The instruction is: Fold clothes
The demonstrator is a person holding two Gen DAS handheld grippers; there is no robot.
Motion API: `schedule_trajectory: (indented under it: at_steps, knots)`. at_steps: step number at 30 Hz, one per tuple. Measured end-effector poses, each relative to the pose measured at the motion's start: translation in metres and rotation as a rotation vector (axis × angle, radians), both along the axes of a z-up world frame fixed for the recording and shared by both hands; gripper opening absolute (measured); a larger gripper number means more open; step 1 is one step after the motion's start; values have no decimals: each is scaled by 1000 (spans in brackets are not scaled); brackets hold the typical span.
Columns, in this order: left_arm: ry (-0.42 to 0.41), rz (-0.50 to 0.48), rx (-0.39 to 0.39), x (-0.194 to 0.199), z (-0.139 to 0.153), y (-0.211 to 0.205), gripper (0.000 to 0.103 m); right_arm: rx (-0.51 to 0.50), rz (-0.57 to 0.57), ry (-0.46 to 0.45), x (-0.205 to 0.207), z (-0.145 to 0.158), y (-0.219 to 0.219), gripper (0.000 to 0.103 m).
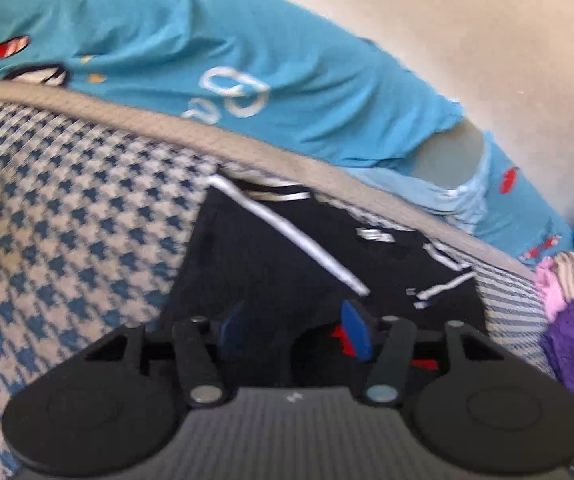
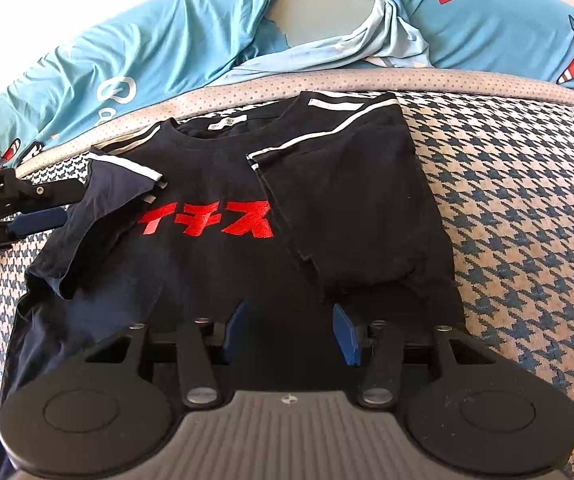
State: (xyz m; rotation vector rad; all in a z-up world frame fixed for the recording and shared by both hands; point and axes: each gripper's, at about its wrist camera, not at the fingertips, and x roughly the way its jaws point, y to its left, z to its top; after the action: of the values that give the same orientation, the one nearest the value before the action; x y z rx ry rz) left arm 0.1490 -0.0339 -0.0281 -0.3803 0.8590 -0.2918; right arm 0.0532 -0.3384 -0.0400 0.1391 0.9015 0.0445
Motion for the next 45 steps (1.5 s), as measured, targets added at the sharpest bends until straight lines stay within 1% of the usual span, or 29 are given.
schedule_trajectory:
  at_steps: [2, 5, 9, 15, 19, 22, 26, 28, 32, 34, 37, 39, 40, 41, 43, 45]
  knots:
    - [19, 15, 25, 2, -6, 2, 51, 3, 2, -3, 0, 0, 0, 47]
    - [24, 20, 55, 2, -13, 2, 51, 2, 4, -1, 1, -1, 1, 47]
    - [7, 22, 145, 1, -18, -2, 51, -3, 16, -2, 2, -1, 4, 47]
    - [-11, 32, 239, -1, -20, -5, 47, -6, 15, -4, 2, -1, 1, 47]
    - [-27, 26, 268, -5, -17, -9, 48, -4, 12, -6, 1, -1, -2, 47]
    - [-38, 17, 256, -8, -12, -12, 48, -5, 11, -11, -1, 0, -5, 47]
    - [-65, 6, 283, -14, -7, -18, 52, 0, 5, -23, -3, 3, -8, 47]
    - [-60, 1, 294, -17, -8, -21, 52, -1, 3, -31, -4, 4, -10, 47]
    - [-33, -6, 293, -20, -10, -24, 53, -1, -9, -52, -5, 6, -15, 47]
    - [-25, -15, 308, -21, -13, -27, 56, 0, -18, -53, -4, 6, -17, 47]
    - [-27, -25, 345, -24, -20, -32, 58, -2, -28, -46, -2, 4, -19, 47]
    - [-42, -47, 386, -27, -23, -39, 64, -6, -32, -31, 1, 0, -19, 47]
    - [-46, -58, 401, -28, -24, -43, 70, -7, -33, -20, 2, -3, -19, 47]
    - [-50, -64, 411, -29, -25, -45, 72, 0, -33, -8, 3, -6, -20, 47]
    - [-54, -67, 421, -31, -25, -48, 72, 24, -39, -3, 4, -8, -23, 49]
    - [-55, -68, 402, -31, -22, -46, 72, 32, -35, -6, 3, -8, -25, 49]
